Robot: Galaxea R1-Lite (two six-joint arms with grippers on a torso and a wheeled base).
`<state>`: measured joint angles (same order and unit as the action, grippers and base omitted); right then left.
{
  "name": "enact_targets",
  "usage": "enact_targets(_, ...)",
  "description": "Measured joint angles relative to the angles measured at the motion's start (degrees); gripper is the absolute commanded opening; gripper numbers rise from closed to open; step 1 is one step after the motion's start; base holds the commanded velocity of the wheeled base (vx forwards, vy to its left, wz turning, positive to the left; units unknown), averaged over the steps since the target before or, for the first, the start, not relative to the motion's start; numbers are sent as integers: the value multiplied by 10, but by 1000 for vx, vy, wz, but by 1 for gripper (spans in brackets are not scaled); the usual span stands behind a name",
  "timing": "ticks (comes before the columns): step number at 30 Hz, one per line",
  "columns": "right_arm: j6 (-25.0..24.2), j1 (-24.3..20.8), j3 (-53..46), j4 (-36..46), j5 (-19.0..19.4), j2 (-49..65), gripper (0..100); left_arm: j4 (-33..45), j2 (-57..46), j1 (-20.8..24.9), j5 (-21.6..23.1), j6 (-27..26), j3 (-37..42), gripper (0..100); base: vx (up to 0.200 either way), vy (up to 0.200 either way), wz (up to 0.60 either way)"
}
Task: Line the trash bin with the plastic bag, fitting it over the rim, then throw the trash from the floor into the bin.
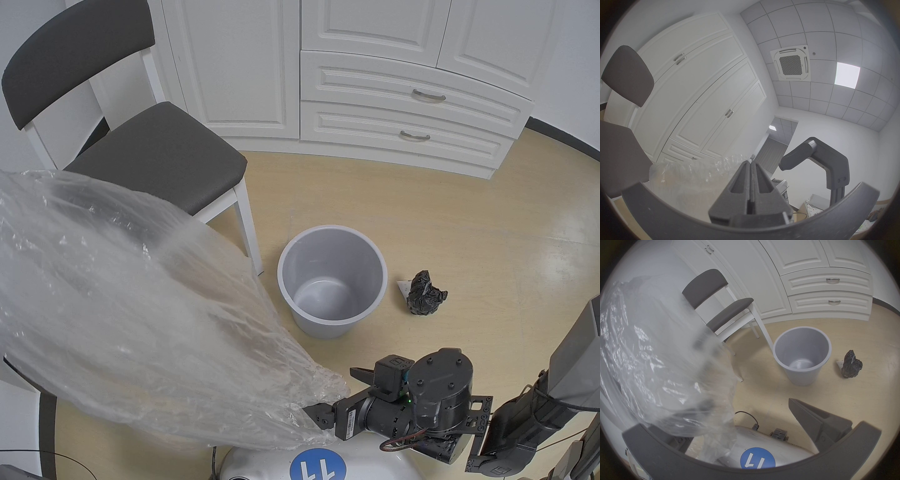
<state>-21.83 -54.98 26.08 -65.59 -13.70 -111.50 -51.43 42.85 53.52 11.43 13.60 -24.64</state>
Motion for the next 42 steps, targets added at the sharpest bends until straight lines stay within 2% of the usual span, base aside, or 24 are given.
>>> enact_targets(10,3,1,-6,8,0,37,100,1,0,0,0,0,3,0,0,0,0)
enact_targets(15,50,10,-23,16,2,51,100,1,0,0,0,0,3,0,0,0,0)
enact_targets(18,58,15,-30,18,3,52,100,1,0,0,0,0,3,0,0,0,0)
enact_targets(28,38,5,-28,2,7,23,100,0,1,1,0,0,5,0,0,0,0)
enact_targets(36,20,-6,-26,-69,8,1,100,0,3,3,0,0,7,0,0,0,0)
enact_targets(42,18,-12,-33,-77,11,-9,100,0,4,5,0,0,7,0,0,0,0)
